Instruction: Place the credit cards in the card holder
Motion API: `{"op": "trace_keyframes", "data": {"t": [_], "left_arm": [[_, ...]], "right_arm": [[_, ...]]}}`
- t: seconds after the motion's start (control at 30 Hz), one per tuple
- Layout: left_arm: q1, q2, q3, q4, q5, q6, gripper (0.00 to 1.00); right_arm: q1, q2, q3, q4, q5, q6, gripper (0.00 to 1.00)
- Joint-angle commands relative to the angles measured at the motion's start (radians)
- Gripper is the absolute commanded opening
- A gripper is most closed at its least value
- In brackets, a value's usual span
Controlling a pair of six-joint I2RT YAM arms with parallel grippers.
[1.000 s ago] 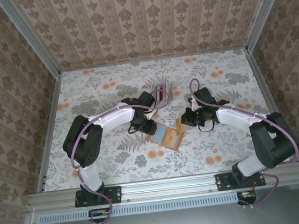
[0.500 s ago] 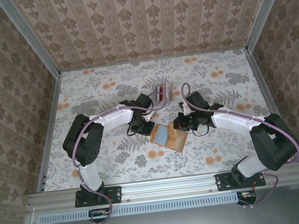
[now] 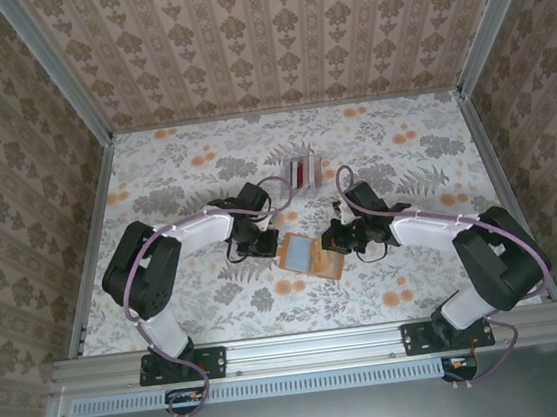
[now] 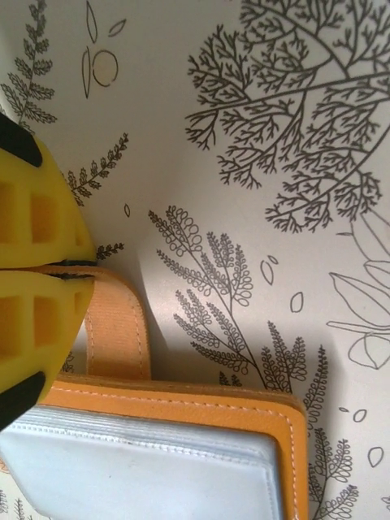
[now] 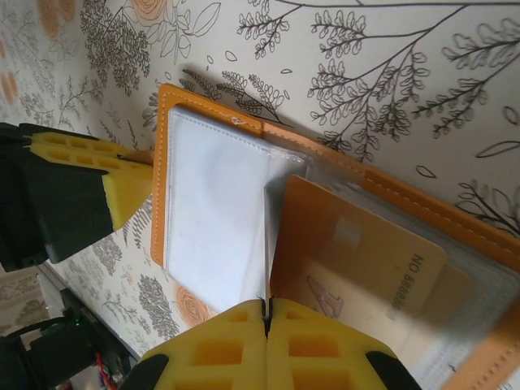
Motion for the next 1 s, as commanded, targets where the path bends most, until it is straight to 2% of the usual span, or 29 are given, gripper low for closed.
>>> {"op": "trace_keyframes", "data": {"t": [0.0, 0.33, 0.57, 0.6, 0.7, 0.77, 0.83, 0.97], "left_arm": [[-0.018, 0.008, -0.032, 0.003, 0.056, -0.036, 0.0], [-0.023, -0.018, -0.023, -0.042, 0.032, -0.024, 0.0], [-0.026, -0.048, -0.018, -0.081, -0.004, -0.021, 0.0], [-0.026, -0.056, -0.017, -0.089, -0.018, -0.024, 0.02], [-0.026, -0.092, -0.014, -0.115, -0.078, -0.039, 0.23], [-0.021, -0.119, -0.004, -0.142, -0.123, -0.044, 0.31], [-0.012, -0.148, 0.012, -0.172, -0.16, -0.048, 0.35], [0.002, -0.184, 0.048, -0.185, -0.143, -0.038, 0.35]], "right_arm": [[0.001, 0.045, -0.019, 0.068, -0.046, 0.034, 0.02], [-0.007, 0.081, -0.034, 0.119, -0.026, 0.06, 0.01], [-0.03, 0.087, -0.075, 0.231, -0.053, 0.093, 0.01], [-0.031, 0.09, -0.077, 0.237, -0.057, 0.093, 0.01], [-0.031, 0.108, -0.076, 0.225, -0.054, 0.087, 0.01], [-0.031, 0.109, -0.076, 0.202, -0.046, 0.071, 0.01], [-0.031, 0.104, -0.07, 0.164, -0.038, 0.046, 0.01], [-0.031, 0.091, -0.05, 0.088, -0.017, 0.0, 0.01]]}}
